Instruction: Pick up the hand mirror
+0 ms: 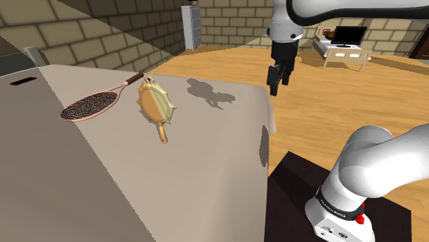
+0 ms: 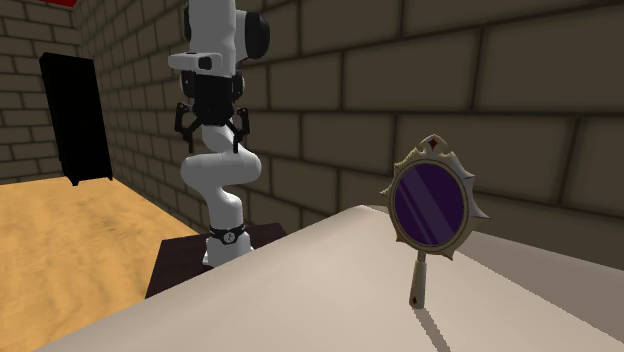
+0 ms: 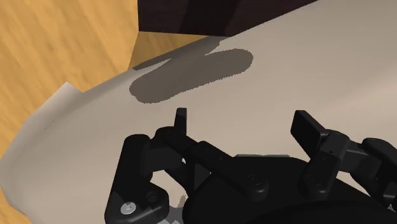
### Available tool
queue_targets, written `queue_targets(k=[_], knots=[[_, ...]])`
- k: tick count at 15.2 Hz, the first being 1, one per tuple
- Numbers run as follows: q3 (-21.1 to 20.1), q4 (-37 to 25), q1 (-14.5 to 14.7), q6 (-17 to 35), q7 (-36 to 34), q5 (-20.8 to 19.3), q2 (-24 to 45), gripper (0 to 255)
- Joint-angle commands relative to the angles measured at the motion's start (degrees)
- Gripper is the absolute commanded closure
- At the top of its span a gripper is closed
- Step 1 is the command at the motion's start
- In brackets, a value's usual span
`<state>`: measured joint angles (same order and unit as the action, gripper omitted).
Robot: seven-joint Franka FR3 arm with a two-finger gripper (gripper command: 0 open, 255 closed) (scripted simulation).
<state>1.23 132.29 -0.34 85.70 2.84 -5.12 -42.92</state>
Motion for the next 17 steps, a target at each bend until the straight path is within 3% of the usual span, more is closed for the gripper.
queue_targets(k=[1, 17], knots=[[0.0, 0.0, 0.0, 0.0, 0.0, 0.0, 0.0, 0], [-4.21, -0.74, 8.47, 32.37, 3.27, 7.16, 16.16, 0]])
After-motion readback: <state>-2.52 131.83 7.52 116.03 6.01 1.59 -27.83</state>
